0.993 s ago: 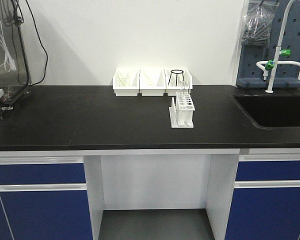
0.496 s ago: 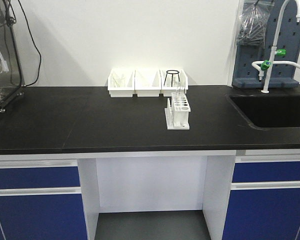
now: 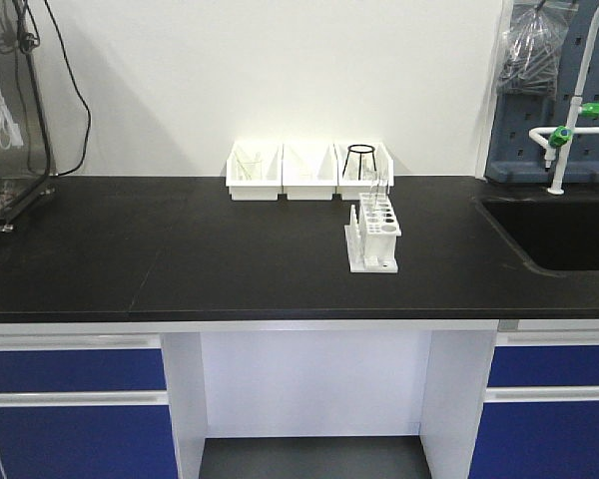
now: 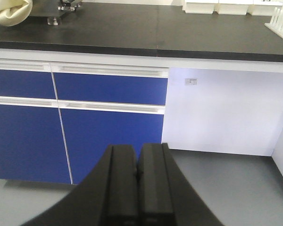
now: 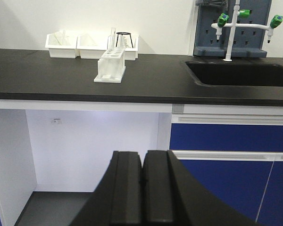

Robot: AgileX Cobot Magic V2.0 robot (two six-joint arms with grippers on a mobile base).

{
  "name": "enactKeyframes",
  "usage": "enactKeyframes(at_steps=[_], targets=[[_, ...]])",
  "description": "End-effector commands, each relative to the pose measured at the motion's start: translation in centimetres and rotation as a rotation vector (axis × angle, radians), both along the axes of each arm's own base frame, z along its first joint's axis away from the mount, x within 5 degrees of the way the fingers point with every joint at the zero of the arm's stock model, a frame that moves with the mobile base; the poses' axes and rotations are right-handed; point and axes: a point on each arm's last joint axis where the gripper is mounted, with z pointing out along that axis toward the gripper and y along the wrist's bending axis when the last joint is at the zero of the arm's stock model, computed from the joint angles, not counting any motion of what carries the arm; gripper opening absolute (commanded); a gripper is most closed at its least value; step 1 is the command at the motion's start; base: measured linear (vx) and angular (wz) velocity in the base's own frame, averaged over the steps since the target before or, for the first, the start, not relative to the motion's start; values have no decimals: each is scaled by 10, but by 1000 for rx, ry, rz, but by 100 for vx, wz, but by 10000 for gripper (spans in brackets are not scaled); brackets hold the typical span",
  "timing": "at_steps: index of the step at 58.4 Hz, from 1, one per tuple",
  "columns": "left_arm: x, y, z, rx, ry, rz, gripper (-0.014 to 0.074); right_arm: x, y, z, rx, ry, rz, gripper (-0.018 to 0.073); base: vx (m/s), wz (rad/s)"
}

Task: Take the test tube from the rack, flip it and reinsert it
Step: 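Drive the base toward the white test-tube rack on the bench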

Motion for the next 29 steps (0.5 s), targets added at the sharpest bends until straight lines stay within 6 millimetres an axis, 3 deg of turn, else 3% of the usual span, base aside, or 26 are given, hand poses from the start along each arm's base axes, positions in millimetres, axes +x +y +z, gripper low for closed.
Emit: enactKeyframes(at_steps=[1,29], targets=[[1,-1,8,4,-98,-11,-6,1,1,6,-6,-68,5,-8,14,-4],[1,-1,8,4,-98,-11,-6,1,1,6,-6,-68,5,-8,21,-5]])
